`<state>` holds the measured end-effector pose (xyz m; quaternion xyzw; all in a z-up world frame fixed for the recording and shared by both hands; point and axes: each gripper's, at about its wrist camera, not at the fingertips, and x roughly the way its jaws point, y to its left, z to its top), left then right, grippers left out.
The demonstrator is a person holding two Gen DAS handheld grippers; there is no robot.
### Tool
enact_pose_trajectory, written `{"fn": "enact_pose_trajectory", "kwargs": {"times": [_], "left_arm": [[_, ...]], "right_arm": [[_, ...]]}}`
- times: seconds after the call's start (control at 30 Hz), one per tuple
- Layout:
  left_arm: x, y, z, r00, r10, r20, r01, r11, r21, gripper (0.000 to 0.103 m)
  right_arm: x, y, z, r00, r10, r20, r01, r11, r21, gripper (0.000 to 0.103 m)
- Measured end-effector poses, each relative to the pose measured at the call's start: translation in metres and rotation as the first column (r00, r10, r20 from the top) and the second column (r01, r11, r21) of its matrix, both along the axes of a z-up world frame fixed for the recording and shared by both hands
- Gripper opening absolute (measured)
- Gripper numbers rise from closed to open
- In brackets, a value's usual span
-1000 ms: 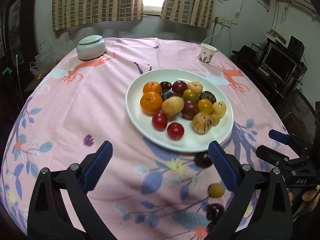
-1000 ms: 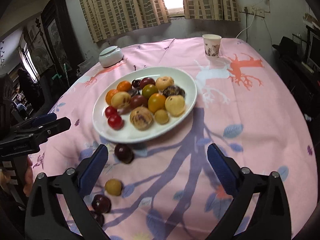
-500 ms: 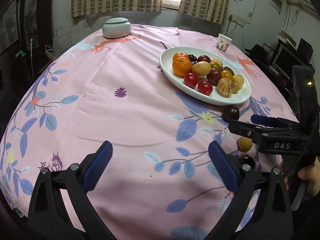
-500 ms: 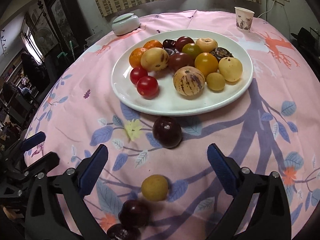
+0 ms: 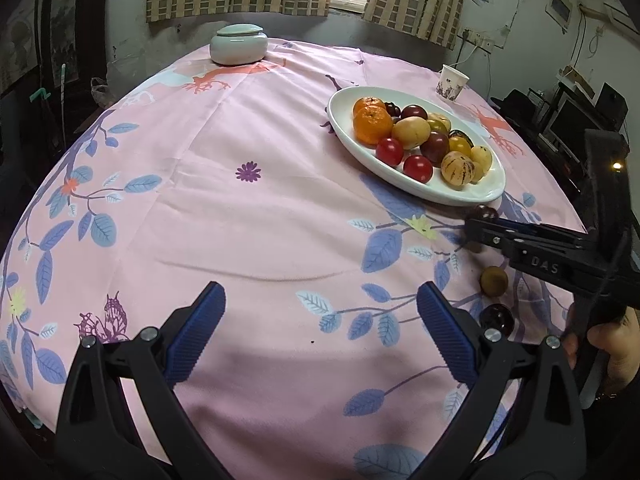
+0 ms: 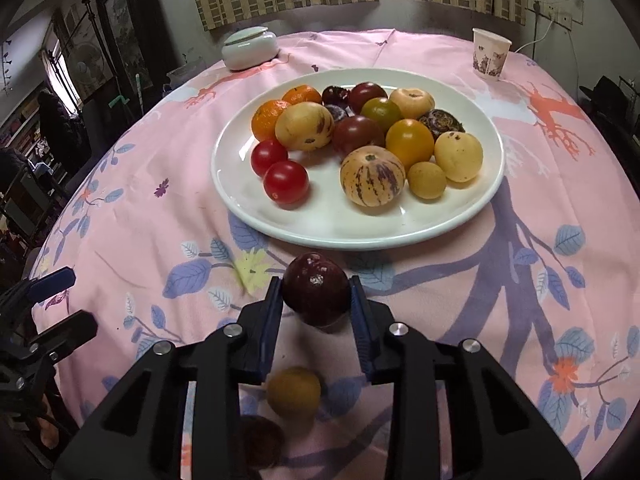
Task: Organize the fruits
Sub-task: 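Move both grippers back to the cloth and grasp a dark red plum with each, then carry both dark red plums onto the white plate and open both grippers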
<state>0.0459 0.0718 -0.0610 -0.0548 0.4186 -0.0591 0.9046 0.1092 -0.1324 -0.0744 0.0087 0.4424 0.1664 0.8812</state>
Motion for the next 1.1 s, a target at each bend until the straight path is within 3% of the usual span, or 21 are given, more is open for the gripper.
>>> {"fn": "enact_pose_trajectory", "kwargs": {"times": [0.17, 0.37, 0.53, 0.73, 0.77, 0.8, 0.93, 1.0, 1.03, 1.1], "left_arm": [[-0.001, -0.019, 0.0, 0.999, -0.041, -0.013, 0.041, 0.999, 0.023, 0.098], [-0.005, -0.07, -0.004, 0.987, -0.153, -0.044, 0.155, 0.987, 0.037, 0.098], [-0.009, -0.115, -0.014, 0.973, -0.218, -0.075, 0.223, 0.973, 0.063, 0.098], [-0.005, -0.136, -0.027, 0.97, -0.214, -0.119, 0.224, 0.972, 0.077, 0.097], [-0.004, -0.137, -0.029, 0.969, -0.212, -0.124, 0.222, 0.972, 0.072, 0.091], [-0.003, -0.138, -0.031, 0.968, -0.212, -0.134, 0.223, 0.973, 0.067, 0.078], [-0.003, -0.139, -0.032, 0.973, -0.195, -0.12, 0.206, 0.974, 0.092, 0.063], [-0.003, -0.135, -0.027, 0.968, -0.223, -0.114, 0.227, 0.974, 0.022, 0.031], [-0.004, -0.136, -0.026, 0.965, -0.236, -0.118, 0.238, 0.971, 0.002, 0.031], [-0.007, -0.137, -0.025, 0.966, -0.234, -0.112, 0.239, 0.971, 0.032, 0.031]], "right_arm": [[-0.047, -0.027, 0.023, 0.997, -0.028, 0.075, 0.027, 1.0, 0.01, 0.034], [-0.087, -0.067, 0.022, 0.993, -0.084, 0.083, 0.08, 0.995, 0.052, 0.034], [-0.101, -0.088, 0.022, 0.991, -0.092, 0.093, 0.084, 0.993, 0.08, 0.034], [-0.109, -0.101, 0.024, 0.991, -0.08, 0.107, 0.069, 0.992, 0.108, 0.034], [-0.11, -0.102, 0.024, 0.991, -0.08, 0.11, 0.067, 0.991, 0.113, 0.034], [-0.111, -0.104, 0.024, 0.99, -0.08, 0.112, 0.067, 0.991, 0.12, 0.034], [-0.112, -0.108, 0.023, 0.99, -0.084, 0.111, 0.068, 0.988, 0.139, 0.034], [-0.113, -0.107, 0.023, 0.99, -0.082, 0.112, 0.066, 0.988, 0.143, 0.034], [-0.113, -0.106, 0.023, 0.99, -0.081, 0.112, 0.065, 0.988, 0.144, 0.034], [-0.114, -0.103, 0.025, 0.99, -0.076, 0.115, 0.059, 0.988, 0.143, 0.034]]}}
